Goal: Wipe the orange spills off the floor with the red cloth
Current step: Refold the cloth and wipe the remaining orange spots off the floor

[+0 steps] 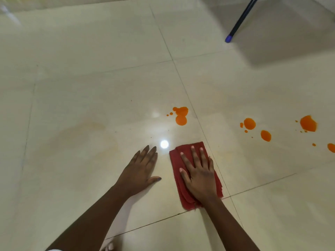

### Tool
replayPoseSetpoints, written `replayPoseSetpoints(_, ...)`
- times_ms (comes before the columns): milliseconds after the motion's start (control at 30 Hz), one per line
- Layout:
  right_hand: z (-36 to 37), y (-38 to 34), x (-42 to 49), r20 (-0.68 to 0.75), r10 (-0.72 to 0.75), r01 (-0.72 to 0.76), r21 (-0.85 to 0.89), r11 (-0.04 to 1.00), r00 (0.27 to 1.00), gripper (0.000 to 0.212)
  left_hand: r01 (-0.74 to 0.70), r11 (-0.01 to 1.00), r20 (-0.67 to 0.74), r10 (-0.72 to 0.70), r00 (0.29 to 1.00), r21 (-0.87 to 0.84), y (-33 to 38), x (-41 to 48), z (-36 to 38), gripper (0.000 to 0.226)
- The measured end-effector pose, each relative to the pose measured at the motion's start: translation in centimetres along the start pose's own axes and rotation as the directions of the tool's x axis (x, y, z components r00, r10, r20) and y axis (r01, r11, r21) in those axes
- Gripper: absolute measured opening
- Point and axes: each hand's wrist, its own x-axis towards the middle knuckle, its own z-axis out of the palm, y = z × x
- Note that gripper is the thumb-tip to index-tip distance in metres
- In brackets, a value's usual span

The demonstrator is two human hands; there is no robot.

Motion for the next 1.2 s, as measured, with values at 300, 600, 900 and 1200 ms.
replayPoseSetpoints(300, 0.6, -5.9, 5.9, -0.003, -0.096, 0.095, -0.054, 0.994, 0.995, 0.053, 0.37, 0.929, 0.061, -0.367, 0.928, -0.032, -2.7, -1.5, 0.7, 0.095)
replayPoseSetpoints(600, 1.0, -13.1, 10.3, 0.082, -0.341, 0.347, -0.082, 0.934, 0.936, 0.054, 0.449, 0.89, 0.082, -0.443, 0.893, -0.078, -6.1, -5.1, 1.3, 0.1)
replayPoseSetpoints(900, 1.7, -17.4, 9.5, 0.096, -0.326, 0.329, -0.021, 0.944, 0.941, 0.057, 0.538, 0.826, 0.104, -0.527, 0.843, -0.172, -5.9, -5.3, 1.8, 0.103)
replayPoseSetpoints(1200, 1.3, -19.3, 11.4, 0.147, -0.344, 0.356, -0.065, 0.932, 0.927, 0.057, 0.593, 0.77, 0.146, -0.575, 0.805, -0.236, -6.0, -5.4, 1.1, 0.12)
